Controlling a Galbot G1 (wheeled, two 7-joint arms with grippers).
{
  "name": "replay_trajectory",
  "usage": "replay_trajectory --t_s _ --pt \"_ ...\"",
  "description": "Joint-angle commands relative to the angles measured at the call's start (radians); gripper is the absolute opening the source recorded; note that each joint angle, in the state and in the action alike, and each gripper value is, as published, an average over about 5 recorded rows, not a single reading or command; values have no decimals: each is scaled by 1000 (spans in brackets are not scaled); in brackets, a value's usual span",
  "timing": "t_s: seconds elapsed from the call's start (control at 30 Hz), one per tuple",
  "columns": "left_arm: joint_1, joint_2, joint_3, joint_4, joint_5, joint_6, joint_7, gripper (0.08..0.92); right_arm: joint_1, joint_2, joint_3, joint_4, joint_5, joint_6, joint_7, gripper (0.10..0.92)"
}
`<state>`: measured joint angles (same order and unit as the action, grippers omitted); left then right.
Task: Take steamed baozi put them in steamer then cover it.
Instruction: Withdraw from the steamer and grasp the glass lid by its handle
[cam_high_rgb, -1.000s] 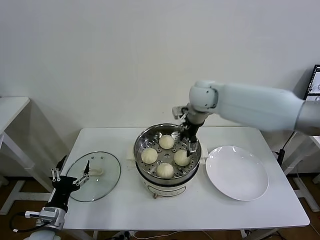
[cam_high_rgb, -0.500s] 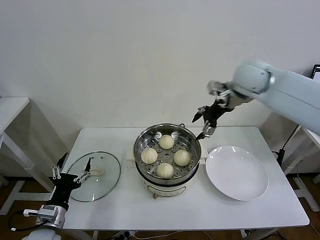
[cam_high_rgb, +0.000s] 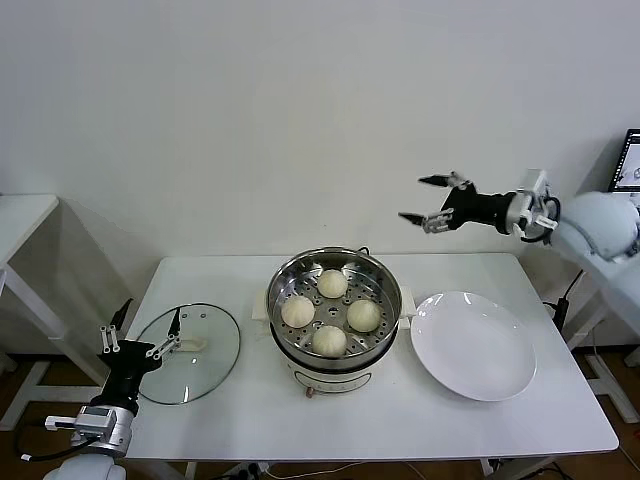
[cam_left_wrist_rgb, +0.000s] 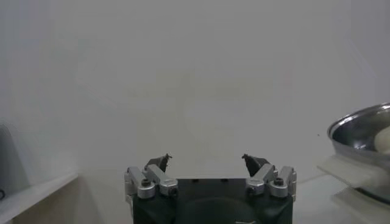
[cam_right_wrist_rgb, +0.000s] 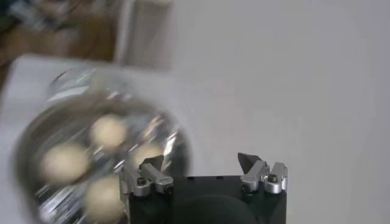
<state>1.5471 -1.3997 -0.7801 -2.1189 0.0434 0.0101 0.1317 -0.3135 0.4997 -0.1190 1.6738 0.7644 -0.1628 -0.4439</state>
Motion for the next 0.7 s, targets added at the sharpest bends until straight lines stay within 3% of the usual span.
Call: replay_trajectory --t_s 0.03,0.33,0.53,0.7 --pt "-2 -4 12 2 21 -36 -15 823 -929 277 791 208 -39 266 451 823" --pt "-6 -5 27 20 45 -63 -20 823 -1180 628 807 339 -226 456 550 823" --pt "-1 1 34 39 103 -86 -23 823 -1305 743 766 358 -368 571 553 823" --pt "5 10 26 131 360 -184 -74 823 -1325 780 741 355 -384 581 557 823"
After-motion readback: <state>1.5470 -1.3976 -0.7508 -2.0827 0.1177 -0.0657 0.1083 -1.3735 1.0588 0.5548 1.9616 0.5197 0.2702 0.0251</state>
